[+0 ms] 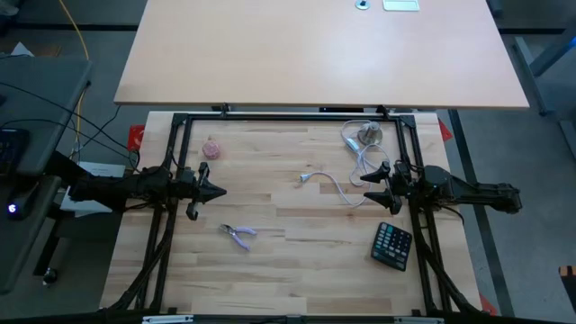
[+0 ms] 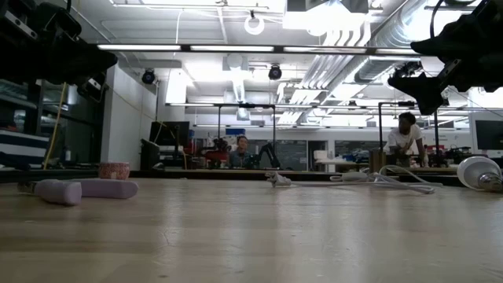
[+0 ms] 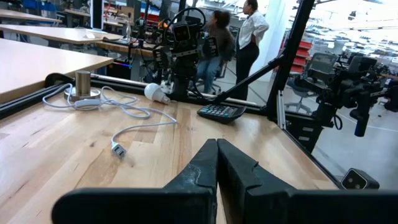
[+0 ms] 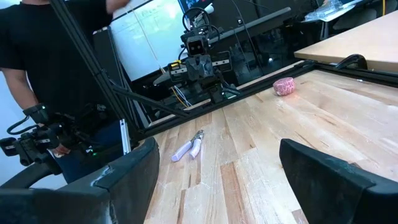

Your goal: Screw lightbulb

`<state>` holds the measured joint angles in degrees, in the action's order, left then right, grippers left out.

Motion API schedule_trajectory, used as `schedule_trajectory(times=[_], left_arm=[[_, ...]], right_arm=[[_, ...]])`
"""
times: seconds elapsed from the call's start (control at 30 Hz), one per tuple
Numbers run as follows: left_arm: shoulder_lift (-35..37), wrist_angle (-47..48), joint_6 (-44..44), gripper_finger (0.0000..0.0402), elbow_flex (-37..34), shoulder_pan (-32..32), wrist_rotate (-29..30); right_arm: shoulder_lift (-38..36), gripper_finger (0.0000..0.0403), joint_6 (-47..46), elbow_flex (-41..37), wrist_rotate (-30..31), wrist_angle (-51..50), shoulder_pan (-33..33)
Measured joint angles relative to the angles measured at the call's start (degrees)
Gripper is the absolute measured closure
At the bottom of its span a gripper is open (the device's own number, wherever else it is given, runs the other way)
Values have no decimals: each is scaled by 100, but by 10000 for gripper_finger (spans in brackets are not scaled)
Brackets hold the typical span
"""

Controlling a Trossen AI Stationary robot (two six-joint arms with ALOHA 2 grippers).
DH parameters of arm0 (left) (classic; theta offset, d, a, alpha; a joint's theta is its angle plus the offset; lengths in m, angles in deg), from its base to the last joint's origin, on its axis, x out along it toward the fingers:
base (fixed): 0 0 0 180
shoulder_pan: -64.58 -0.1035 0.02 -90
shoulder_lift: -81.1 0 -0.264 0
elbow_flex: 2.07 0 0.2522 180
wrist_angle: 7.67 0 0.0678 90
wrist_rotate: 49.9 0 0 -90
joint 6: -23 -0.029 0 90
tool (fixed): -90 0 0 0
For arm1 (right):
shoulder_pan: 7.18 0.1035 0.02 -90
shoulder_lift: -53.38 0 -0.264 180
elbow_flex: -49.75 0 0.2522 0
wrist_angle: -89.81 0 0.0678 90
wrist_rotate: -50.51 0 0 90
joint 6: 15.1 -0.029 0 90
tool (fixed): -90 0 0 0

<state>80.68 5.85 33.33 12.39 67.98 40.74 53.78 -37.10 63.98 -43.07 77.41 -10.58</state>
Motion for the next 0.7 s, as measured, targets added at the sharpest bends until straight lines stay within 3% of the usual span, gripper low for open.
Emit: schedule_trajectory(times=[0.7], left_arm=[[-1,-1,0,401,-1,2,0]], right_arm=[[1,80,-2,0,0,0,2]])
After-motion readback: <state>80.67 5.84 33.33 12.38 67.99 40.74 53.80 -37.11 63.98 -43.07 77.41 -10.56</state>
